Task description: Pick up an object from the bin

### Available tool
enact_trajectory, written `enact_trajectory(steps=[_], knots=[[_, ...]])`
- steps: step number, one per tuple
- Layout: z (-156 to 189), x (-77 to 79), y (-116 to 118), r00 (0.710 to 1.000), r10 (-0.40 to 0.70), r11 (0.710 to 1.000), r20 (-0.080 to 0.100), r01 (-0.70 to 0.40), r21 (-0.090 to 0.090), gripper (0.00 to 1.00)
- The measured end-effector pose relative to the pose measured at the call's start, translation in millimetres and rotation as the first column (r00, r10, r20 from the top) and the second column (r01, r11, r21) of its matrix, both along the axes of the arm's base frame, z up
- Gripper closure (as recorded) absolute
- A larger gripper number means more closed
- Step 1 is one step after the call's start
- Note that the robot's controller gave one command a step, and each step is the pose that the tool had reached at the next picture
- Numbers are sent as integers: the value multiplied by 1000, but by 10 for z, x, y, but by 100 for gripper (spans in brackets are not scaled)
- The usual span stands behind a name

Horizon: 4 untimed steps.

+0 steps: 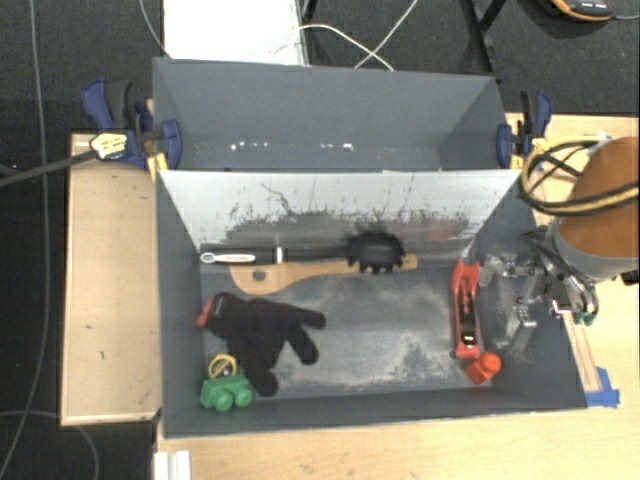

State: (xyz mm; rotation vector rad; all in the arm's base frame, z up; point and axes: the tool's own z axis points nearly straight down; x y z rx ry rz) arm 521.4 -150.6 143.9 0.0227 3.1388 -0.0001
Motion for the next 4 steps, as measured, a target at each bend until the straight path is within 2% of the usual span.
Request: enact_trajectory(steps=[1,2,3,4], knots=[[-34,293,73,900,436,900,12,-436,-6,0],[169,217,-11,899,438,899,6,-438,-5,0],[-738,337,116,694,720,694,15,-720,4,0],[-734,348,64,577,817,577,4,-817,-8,100]])
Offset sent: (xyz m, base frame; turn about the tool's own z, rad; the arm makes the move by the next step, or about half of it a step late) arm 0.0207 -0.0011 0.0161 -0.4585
